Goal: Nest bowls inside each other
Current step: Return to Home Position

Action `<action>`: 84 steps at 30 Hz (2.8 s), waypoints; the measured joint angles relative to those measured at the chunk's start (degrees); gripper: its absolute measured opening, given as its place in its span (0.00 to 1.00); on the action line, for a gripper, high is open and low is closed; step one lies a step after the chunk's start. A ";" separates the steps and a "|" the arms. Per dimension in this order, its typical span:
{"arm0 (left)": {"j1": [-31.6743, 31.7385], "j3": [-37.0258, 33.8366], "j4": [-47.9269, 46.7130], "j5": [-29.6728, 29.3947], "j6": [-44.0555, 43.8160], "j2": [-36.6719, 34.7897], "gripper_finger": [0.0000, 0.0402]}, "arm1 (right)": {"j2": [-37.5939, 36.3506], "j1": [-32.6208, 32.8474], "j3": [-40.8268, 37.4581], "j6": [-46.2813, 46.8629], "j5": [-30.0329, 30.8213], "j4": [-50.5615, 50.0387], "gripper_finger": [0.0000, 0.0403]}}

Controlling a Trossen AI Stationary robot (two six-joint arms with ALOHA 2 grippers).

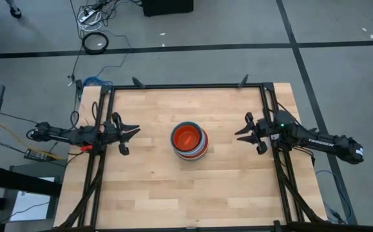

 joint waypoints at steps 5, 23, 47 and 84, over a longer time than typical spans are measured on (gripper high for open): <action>0.00 -0.02 -0.02 0.02 -0.01 -0.02 0.17 | 0.05 0.00 0.00 -0.21 -0.03 -2.35 0.25; 0.00 -0.02 -0.09 0.02 -0.05 0.00 0.17 | 0.36 0.00 -0.04 -0.19 0.21 -6.73 0.25; 0.00 -0.04 -0.13 0.03 -0.07 0.02 0.17 | 0.37 0.00 -0.09 -0.22 0.17 -6.71 0.25; 0.00 -0.07 -0.16 0.04 -0.07 0.02 0.17 | 0.37 0.00 -0.09 -0.28 0.15 -6.71 0.25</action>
